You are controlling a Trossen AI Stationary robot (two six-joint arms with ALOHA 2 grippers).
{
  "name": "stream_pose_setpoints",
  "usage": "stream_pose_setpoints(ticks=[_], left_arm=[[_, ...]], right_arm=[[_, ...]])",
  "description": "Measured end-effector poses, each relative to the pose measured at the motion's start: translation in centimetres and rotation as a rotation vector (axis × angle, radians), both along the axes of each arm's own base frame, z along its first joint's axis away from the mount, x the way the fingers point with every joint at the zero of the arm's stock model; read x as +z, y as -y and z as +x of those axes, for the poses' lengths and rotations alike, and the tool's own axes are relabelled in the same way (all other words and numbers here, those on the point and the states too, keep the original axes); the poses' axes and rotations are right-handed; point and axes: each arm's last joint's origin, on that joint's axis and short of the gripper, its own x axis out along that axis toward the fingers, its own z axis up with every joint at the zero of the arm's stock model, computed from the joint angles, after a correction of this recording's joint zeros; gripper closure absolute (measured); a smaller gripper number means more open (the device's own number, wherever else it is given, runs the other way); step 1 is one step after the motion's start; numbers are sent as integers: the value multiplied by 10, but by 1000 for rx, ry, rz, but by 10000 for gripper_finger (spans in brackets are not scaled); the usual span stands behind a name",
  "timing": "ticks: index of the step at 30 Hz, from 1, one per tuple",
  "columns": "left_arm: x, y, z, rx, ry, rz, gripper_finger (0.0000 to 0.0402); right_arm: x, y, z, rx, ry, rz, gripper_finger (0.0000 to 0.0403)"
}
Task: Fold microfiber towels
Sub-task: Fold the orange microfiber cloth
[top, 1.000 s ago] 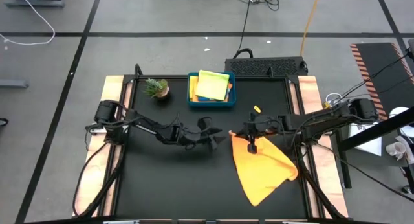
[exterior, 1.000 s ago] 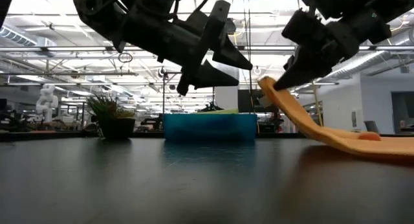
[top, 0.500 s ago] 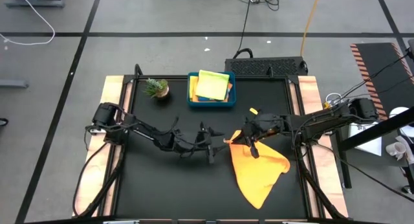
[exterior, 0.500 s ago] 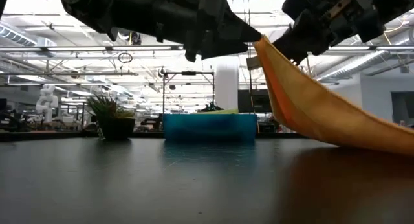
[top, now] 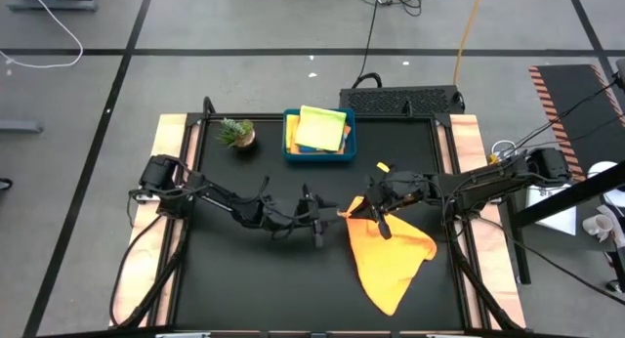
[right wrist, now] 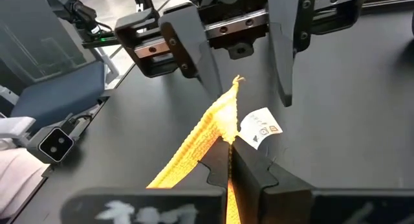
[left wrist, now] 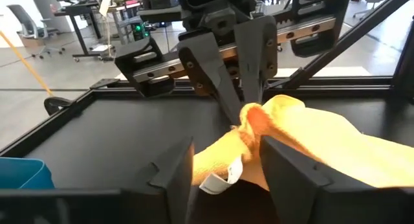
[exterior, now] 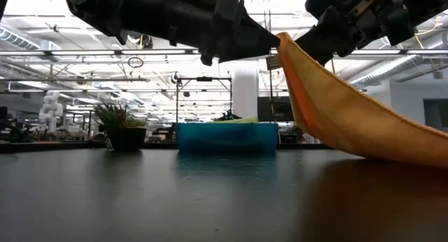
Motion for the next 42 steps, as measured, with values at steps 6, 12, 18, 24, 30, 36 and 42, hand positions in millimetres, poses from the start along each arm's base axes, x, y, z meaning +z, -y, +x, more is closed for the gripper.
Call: stream_pose_setpoints(ticks=[6,12,18,24,30,36,42], left_arm=[[1,1,0,-27,6,-5,291],[1,2,0,-70,5,-5,324],[5,4,1,-136,49,-21,323],[6,3,1,-141,60,-12,317],[6,4,1,-175,49,43,363],[7,4,0,-165,32,113,397],[30,0,-11,-107,-1,132,399]], right_arm=[[0,0,0,0,0,0,403],[2,-1,1,23,19,20,403],[4,-2,1,28,33,25,403],[4,-2,1,26,32,28,403],[4,-2,1,27,33,25,403],[4,-2,1,25,33,27,398],[3,-12,0,67,28,26,358]])
